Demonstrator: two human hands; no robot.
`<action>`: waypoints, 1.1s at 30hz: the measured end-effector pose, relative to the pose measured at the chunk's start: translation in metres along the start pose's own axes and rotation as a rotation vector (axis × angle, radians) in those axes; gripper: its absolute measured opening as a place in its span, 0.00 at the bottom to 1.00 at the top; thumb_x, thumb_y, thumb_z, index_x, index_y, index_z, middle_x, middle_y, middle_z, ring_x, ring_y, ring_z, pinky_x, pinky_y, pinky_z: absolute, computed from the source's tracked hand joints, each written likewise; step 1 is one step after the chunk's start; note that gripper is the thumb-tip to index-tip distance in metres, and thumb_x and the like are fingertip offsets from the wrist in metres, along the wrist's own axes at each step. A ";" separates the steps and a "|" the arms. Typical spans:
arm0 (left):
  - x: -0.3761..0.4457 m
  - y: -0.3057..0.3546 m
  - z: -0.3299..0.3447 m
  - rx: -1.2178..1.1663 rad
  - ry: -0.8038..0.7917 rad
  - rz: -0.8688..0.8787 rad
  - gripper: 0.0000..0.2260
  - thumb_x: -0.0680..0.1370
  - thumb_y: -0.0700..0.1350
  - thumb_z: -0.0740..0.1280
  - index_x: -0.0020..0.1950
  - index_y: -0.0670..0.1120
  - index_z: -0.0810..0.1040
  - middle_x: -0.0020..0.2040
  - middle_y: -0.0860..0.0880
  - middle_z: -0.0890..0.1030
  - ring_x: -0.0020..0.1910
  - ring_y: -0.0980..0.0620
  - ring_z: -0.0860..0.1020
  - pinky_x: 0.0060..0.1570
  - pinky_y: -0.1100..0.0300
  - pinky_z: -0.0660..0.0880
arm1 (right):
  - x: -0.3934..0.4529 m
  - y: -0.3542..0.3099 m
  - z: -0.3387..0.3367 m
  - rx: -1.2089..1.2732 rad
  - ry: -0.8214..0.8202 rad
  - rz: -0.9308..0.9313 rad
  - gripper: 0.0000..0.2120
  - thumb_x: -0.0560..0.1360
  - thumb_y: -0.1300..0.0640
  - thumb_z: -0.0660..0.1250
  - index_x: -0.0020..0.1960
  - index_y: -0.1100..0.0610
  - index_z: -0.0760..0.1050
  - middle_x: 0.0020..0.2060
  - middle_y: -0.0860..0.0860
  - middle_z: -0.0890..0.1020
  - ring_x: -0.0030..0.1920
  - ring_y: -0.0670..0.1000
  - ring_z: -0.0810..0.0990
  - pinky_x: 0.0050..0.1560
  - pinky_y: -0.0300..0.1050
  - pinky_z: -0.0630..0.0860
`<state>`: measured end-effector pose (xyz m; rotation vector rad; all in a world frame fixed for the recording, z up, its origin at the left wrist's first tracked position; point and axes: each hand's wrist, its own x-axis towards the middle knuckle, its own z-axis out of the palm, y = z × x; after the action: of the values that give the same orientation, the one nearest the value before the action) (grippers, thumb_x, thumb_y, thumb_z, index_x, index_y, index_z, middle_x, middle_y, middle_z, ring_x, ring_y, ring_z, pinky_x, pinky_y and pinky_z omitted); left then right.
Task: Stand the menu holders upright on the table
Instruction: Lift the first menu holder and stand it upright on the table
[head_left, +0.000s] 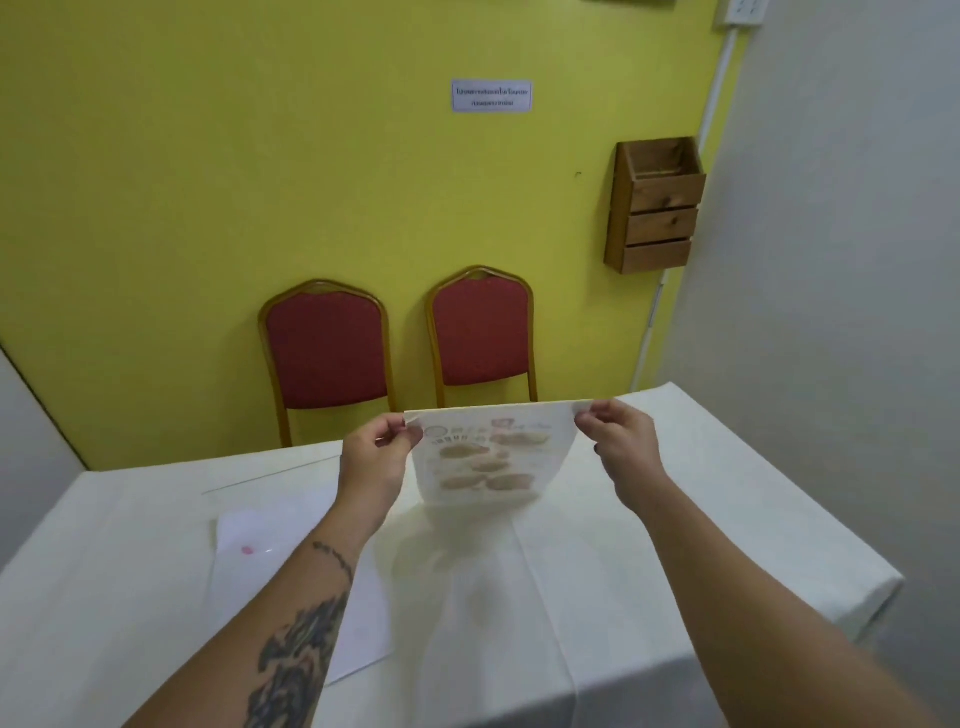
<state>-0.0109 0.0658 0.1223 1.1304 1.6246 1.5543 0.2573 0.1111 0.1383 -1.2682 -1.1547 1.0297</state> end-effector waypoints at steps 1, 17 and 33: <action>0.003 0.005 0.002 -0.004 -0.001 0.009 0.03 0.73 0.47 0.72 0.42 0.49 0.83 0.39 0.52 0.83 0.39 0.55 0.78 0.39 0.59 0.71 | 0.005 -0.006 0.001 0.003 -0.003 -0.004 0.11 0.75 0.68 0.69 0.38 0.55 0.79 0.23 0.40 0.79 0.23 0.36 0.74 0.25 0.27 0.68; 0.027 0.022 0.032 -0.271 0.034 -0.185 0.08 0.74 0.35 0.69 0.46 0.48 0.82 0.36 0.54 0.85 0.41 0.52 0.83 0.36 0.58 0.77 | 0.054 -0.013 -0.002 0.052 -0.220 0.067 0.04 0.80 0.64 0.63 0.48 0.60 0.76 0.39 0.58 0.79 0.43 0.57 0.83 0.41 0.57 0.83; 0.028 0.016 0.036 -0.326 0.062 -0.207 0.12 0.75 0.31 0.66 0.48 0.47 0.81 0.45 0.46 0.83 0.48 0.46 0.81 0.44 0.54 0.75 | 0.069 0.007 -0.007 0.082 -0.332 0.001 0.14 0.75 0.75 0.62 0.50 0.59 0.77 0.33 0.47 0.85 0.36 0.48 0.86 0.33 0.42 0.81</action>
<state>0.0111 0.1058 0.1367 0.7252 1.4108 1.6535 0.2754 0.1780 0.1359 -1.0584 -1.3455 1.3088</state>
